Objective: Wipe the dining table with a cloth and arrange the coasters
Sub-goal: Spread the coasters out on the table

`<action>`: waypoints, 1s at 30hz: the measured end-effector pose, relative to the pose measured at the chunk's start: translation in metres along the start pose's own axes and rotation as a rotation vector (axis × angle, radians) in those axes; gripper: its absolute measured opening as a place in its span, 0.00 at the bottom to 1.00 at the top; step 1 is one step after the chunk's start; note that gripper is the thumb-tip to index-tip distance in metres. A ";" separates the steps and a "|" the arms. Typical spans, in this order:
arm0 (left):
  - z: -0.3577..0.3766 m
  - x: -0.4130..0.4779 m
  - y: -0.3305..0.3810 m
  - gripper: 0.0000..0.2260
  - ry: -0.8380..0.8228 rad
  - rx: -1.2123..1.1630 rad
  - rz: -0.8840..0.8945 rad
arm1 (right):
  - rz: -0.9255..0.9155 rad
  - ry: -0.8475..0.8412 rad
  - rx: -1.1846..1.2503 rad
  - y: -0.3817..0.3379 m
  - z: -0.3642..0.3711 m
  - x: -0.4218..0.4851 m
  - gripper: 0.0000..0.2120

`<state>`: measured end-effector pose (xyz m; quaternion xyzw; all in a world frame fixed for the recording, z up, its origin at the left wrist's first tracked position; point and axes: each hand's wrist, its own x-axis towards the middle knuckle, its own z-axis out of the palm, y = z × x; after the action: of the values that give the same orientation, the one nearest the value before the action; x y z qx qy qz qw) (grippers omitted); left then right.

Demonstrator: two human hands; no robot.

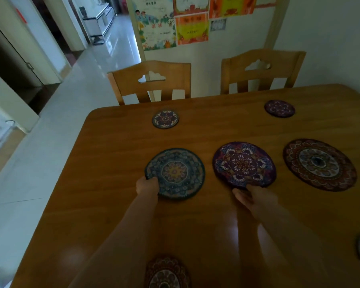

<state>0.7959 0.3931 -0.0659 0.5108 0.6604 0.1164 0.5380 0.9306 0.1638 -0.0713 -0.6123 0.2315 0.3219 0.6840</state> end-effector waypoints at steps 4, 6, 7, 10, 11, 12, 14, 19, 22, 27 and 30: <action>-0.005 0.015 -0.004 0.14 -0.002 -0.102 0.064 | 0.055 0.029 -0.068 0.004 0.009 -0.003 0.14; -0.007 0.020 -0.004 0.15 0.023 -0.109 0.064 | 0.033 0.033 -0.109 0.003 0.010 -0.005 0.13; -0.007 0.024 -0.004 0.15 0.031 -0.111 0.066 | 0.025 0.041 -0.125 0.002 0.010 -0.005 0.13; -0.009 0.025 -0.002 0.14 0.035 -0.071 0.068 | 0.017 0.059 -0.148 0.002 0.011 -0.006 0.09; -0.009 0.026 -0.002 0.15 0.030 -0.033 0.083 | 0.014 0.070 -0.157 0.002 0.011 -0.006 0.08; -0.009 0.025 -0.001 0.15 0.021 0.025 0.100 | 0.007 0.082 -0.157 0.002 0.011 -0.005 0.06; -0.011 0.024 -0.001 0.17 0.003 0.114 0.122 | -0.016 0.114 -0.155 0.002 0.009 -0.005 0.05; -0.014 0.027 -0.009 0.20 0.033 0.150 0.125 | 0.014 0.083 -0.151 0.001 0.005 -0.007 0.06; -0.014 0.024 -0.011 0.22 0.084 0.160 0.142 | 0.049 0.043 -0.155 0.003 0.007 -0.009 0.07; -0.014 0.018 -0.013 0.23 0.114 0.163 0.157 | 0.044 0.057 -0.199 0.004 0.003 -0.012 0.14; -0.016 0.012 -0.015 0.24 0.160 0.281 0.186 | 0.067 0.067 -0.229 0.004 -0.007 -0.017 0.18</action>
<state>0.7753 0.4022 -0.0776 0.6290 0.6607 0.1126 0.3939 0.9166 0.1547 -0.0634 -0.6887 0.2362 0.3485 0.5903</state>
